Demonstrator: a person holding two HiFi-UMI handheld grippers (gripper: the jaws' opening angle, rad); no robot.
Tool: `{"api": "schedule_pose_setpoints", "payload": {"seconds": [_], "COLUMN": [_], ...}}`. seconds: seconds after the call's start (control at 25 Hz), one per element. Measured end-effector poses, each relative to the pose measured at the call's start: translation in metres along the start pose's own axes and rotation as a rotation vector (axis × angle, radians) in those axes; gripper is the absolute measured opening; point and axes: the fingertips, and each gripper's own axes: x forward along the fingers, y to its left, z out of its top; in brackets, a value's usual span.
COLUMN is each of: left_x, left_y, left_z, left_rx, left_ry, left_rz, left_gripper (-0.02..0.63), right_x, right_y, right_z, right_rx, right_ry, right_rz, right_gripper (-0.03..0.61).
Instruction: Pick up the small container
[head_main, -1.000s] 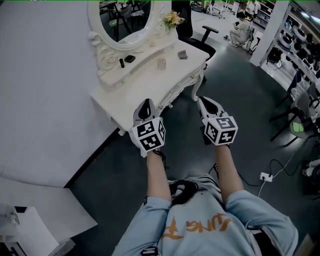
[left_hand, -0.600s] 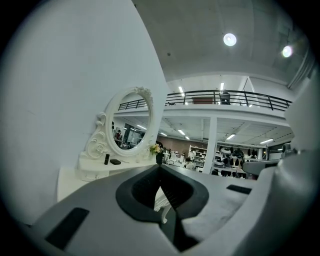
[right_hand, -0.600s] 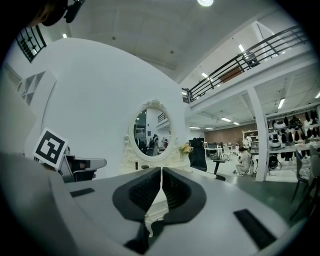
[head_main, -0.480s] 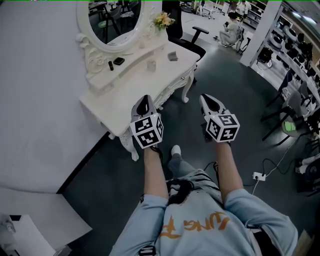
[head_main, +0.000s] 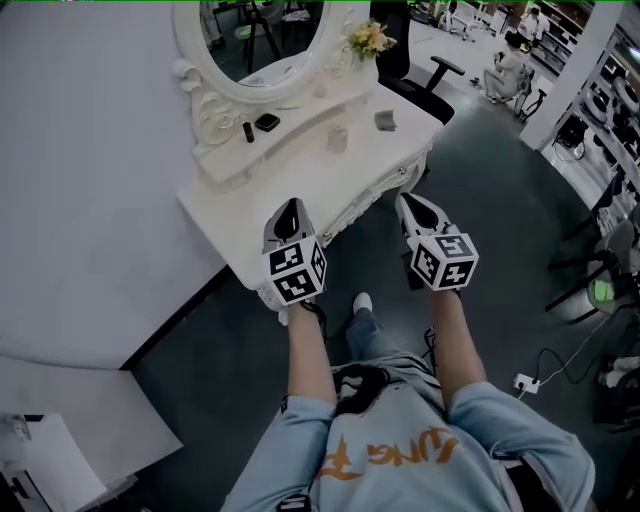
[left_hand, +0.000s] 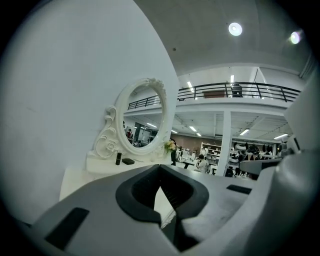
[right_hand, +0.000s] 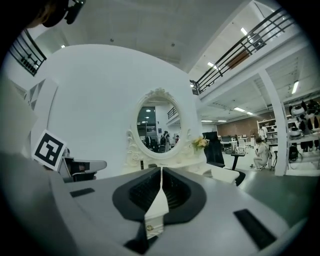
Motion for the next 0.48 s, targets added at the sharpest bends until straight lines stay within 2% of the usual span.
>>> {"api": "schedule_pose_setpoints", "payload": {"seconds": [0.28,0.48], "left_x": [0.078,0.142], "left_y": [-0.012,-0.013], "left_z": [-0.055,-0.091], "left_rx": [-0.024,-0.056], "left_ry": [0.101,0.189], "left_rz": [-0.011,0.019], "left_gripper": [0.021,0.021], "right_x": [0.069,0.12], "right_y": [-0.06,-0.102], "right_z": [-0.037,-0.067], "right_rx": [0.078,0.114], "right_ry": [0.094,0.171], "right_rz": [-0.005,0.011], "right_gripper": [0.029,0.029]}}
